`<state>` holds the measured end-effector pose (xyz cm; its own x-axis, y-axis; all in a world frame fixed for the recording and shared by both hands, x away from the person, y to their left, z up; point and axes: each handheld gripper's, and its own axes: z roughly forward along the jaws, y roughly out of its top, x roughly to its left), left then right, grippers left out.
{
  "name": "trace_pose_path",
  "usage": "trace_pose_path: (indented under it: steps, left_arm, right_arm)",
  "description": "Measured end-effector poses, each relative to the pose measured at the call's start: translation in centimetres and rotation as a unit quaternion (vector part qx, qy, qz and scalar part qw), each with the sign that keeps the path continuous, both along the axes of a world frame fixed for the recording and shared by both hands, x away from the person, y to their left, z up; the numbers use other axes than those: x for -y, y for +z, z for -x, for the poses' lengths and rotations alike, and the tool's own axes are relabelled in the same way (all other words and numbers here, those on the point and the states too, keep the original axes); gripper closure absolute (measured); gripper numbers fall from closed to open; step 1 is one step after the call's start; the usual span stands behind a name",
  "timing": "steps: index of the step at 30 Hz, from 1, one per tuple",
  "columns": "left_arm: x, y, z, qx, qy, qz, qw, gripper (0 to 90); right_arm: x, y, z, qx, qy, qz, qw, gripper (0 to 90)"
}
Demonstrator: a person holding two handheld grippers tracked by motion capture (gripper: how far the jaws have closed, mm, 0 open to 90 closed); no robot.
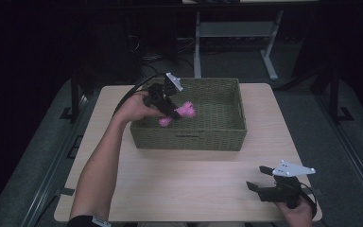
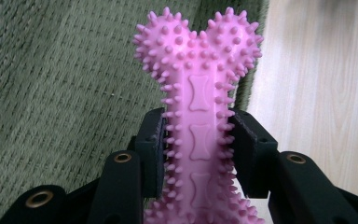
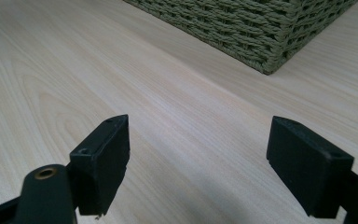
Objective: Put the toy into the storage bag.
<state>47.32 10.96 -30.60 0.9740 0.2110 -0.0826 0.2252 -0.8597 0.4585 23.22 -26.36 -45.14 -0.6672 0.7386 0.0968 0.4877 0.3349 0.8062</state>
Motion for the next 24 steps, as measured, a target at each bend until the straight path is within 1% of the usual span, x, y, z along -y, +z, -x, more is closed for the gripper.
trace_pose_path:
  steps: [4, 7, 10, 12, 15, 16, 20, 24]
  left_arm:
    - [-0.3, -0.4, -0.5, -0.003, 0.003, -0.007, 1.0000, 58.6]
    - [-0.4, -0.7, -0.8, -0.003, 0.006, -0.007, 1.0000, 58.7]
    - [-0.5, -1.0, -1.0, -0.006, 0.004, -0.010, 0.9999, 58.7]
    - [-0.5, -1.3, -1.2, -0.004, 0.003, -0.015, 0.9999, 58.6]
    - [-0.6, -1.7, -1.5, -0.010, 0.006, -0.014, 0.9998, 58.6]
    - [-0.6, -1.7, -1.6, -0.010, 0.004, -0.016, 0.9998, 58.6]
    - [-0.6, -2.1, -1.8, -0.013, 0.004, -0.014, 0.9998, 58.6]
    - [-0.5, -2.5, -2.0, -0.015, 0.003, -0.022, 0.9997, 58.5]
  right_arm:
    - [0.0, 0.0, 0.0, 0.001, 0.001, 0.001, 1.0000, 20.9]
    - [0.0, 0.0, 0.0, 0.002, 0.001, 0.001, 1.0000, 20.8]
    - [0.0, -0.1, 0.0, 0.002, 0.002, 0.001, 1.0000, 20.8]
    - [0.0, -0.1, 0.0, 0.002, 0.001, 0.001, 1.0000, 20.8]
    - [0.1, -0.1, 0.0, 0.003, 0.001, 0.001, 1.0000, 20.9]
    - [0.1, -0.1, 0.0, 0.003, 0.000, 0.001, 1.0000, 20.9]
    - [0.1, -0.1, 0.0, 0.001, -0.001, 0.001, 1.0000, 20.9]
    - [0.1, -0.1, 0.0, 0.001, -0.002, 0.001, 1.0000, 20.8]
